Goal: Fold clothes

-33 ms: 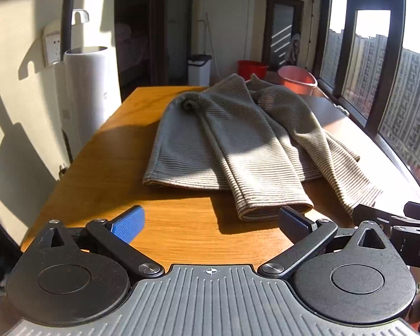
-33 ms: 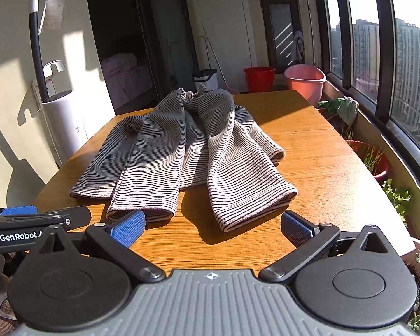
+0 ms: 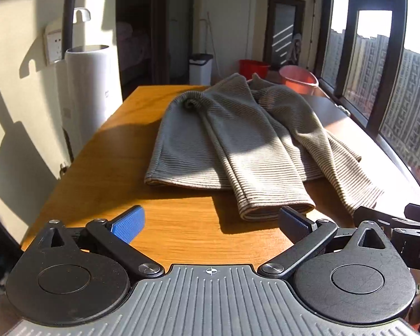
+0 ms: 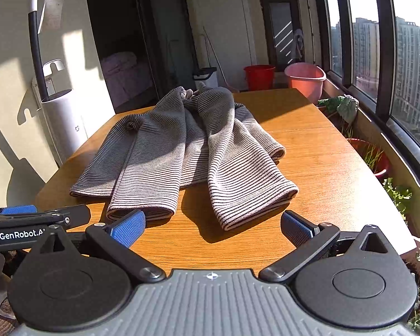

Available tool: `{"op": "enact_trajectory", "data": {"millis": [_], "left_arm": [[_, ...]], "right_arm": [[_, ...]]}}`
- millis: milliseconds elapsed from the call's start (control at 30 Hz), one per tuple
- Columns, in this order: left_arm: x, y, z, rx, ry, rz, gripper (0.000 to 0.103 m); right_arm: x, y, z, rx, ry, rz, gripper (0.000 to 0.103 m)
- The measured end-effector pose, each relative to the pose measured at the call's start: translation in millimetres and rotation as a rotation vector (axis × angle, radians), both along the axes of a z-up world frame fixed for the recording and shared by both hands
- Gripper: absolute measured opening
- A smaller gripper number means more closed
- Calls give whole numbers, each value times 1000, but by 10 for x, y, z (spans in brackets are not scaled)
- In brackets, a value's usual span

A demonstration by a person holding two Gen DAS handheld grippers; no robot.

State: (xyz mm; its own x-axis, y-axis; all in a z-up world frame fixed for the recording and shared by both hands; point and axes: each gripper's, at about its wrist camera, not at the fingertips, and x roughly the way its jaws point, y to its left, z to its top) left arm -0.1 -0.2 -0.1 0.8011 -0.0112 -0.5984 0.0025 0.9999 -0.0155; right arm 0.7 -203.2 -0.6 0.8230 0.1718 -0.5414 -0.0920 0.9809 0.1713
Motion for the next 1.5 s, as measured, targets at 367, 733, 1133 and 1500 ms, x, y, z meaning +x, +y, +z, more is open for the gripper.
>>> {"op": "enact_trajectory", "data": {"millis": [367,733,1133,1500], "left_arm": [[-9,-11,-7,13,13,-4,103],[-6,-17,-30,25,38,-5,103],[-1,-13,-46,20,48,-4,103],[1,-3,-56,15,54,-6,103]], "right_arm": [[1,6,-13,-34,16,-16,103],[-9,8,-37,-37,31,-12,103],[-11,23,-29,-39,36,-11,103],[-13,20,-38,-38,40,-11,103]]}}
